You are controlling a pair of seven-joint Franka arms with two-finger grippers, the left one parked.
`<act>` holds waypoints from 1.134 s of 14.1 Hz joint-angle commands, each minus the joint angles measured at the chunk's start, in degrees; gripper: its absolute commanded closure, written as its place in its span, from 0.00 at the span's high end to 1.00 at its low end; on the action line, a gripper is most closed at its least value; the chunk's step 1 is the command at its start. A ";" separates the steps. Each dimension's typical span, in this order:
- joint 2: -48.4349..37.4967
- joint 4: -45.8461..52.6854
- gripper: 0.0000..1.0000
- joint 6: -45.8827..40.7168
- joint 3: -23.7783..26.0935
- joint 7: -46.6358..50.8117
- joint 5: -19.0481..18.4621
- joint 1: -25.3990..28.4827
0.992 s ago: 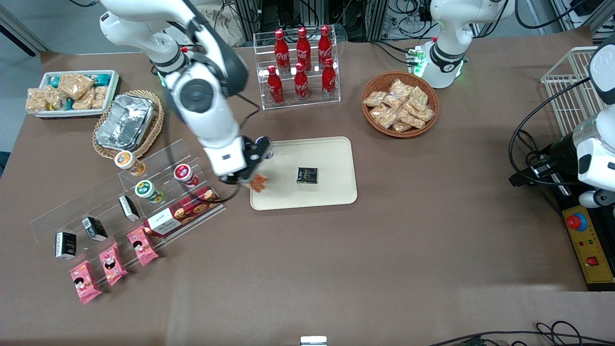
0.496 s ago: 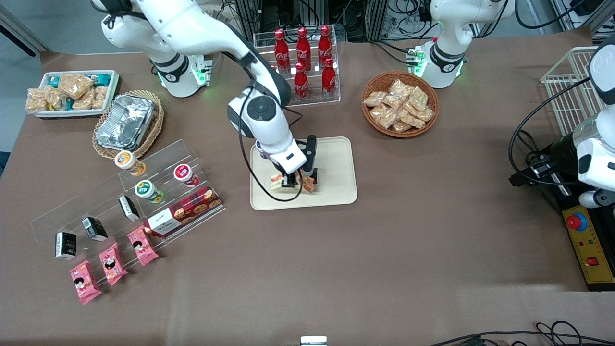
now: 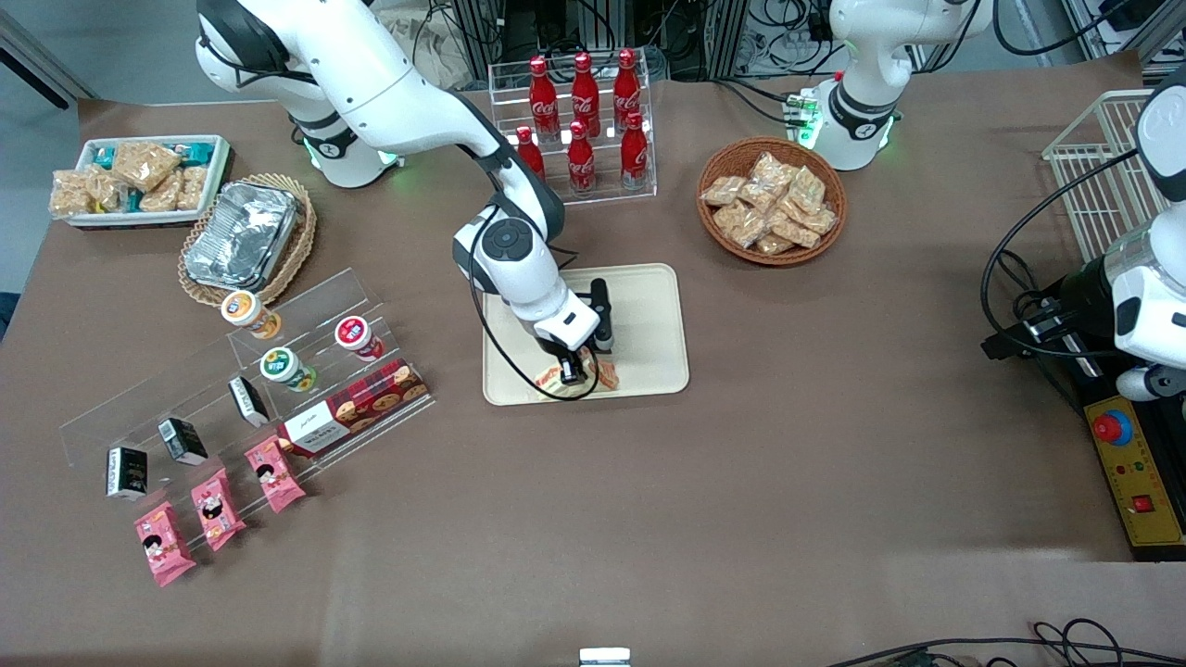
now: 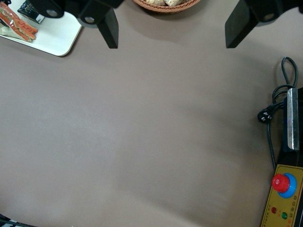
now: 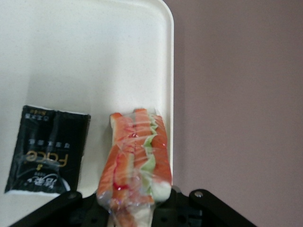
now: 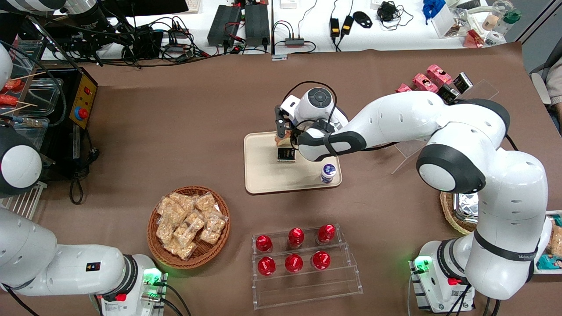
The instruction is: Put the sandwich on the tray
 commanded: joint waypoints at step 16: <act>-25.64 -1.84 0.99 -33.49 -0.16 5.23 7.06 -17.53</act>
